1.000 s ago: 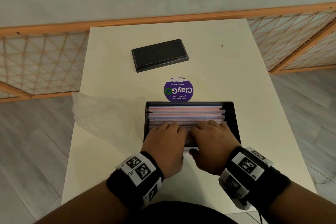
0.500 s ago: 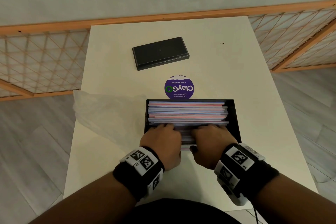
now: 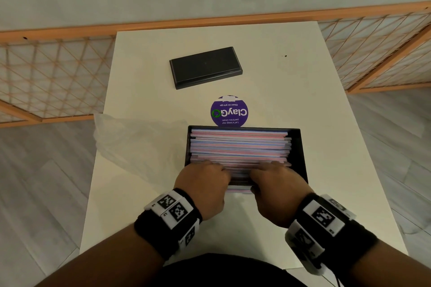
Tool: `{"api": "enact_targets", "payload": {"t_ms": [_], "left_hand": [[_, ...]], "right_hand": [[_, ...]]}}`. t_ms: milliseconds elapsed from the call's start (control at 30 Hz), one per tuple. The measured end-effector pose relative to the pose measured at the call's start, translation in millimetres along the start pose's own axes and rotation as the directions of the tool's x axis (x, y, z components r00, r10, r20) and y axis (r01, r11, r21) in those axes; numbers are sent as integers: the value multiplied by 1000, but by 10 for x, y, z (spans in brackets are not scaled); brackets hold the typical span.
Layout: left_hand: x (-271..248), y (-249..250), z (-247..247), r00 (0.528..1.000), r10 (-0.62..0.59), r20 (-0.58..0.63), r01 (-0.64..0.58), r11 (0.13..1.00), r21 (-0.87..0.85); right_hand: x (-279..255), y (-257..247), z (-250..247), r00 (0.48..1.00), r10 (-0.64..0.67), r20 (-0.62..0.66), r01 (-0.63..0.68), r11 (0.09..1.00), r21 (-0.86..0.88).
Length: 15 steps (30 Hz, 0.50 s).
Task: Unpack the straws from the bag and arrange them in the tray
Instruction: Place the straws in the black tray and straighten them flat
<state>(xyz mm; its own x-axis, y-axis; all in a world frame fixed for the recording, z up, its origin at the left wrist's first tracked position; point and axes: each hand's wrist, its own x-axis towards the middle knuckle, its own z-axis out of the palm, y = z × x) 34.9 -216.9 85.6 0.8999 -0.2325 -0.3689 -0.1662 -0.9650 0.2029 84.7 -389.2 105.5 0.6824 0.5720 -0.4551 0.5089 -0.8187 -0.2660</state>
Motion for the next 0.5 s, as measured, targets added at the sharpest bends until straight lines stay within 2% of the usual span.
{"api": "enact_targets", "payload": {"t_ms": [100,233,433,500], "left_hand": [[18,29,-18,996,-28,81,23,998,61],[18,34,-15,992,-53,110,45,996,75],[25,23,-44,993,-59,103,58,998,16],[0,3,-52,999,-39,21,40,997,-62]], "right_hand": [[92,10,72,996,47,73,-41,996,-75],[117,31,94,996,57,74,-52,996,-70],[112,-10,42,995,64,80,-57,995,-78],[88,-23,31,995,57,88,-50,995,-81]]}}
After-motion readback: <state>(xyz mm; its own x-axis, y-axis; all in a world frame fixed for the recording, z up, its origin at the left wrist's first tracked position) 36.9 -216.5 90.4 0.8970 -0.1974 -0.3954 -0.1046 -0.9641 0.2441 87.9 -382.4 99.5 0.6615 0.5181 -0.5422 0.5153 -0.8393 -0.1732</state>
